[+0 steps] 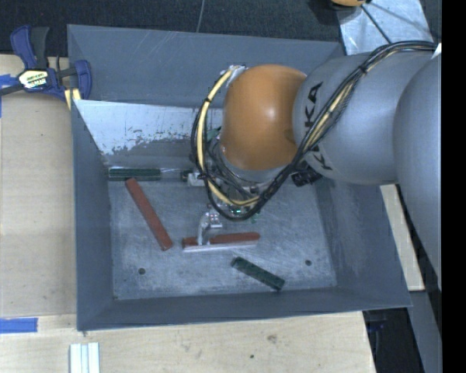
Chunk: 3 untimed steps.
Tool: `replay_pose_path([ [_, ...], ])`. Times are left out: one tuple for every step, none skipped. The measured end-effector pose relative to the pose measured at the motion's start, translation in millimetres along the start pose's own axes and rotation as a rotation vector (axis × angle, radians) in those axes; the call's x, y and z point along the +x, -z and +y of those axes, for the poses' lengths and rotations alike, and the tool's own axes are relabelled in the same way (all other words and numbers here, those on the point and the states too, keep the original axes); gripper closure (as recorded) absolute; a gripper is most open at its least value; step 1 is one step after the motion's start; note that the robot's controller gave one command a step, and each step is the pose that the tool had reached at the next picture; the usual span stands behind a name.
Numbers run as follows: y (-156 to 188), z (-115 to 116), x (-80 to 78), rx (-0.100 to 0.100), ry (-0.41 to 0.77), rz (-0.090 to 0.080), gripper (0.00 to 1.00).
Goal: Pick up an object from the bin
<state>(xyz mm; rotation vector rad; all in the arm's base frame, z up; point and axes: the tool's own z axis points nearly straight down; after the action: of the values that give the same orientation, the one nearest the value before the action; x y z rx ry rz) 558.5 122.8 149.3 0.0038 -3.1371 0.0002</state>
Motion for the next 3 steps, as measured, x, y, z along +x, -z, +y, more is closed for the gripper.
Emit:
replay_pose_path([
  [4,0,-2.0,-0.001,-0.002,-0.007,0.0],
  [-72,-24,40.1,-0.005,-0.174,-0.019,1.0],
  [-72,-24,40.1,-0.005,-0.175,-0.019,1.0],
])
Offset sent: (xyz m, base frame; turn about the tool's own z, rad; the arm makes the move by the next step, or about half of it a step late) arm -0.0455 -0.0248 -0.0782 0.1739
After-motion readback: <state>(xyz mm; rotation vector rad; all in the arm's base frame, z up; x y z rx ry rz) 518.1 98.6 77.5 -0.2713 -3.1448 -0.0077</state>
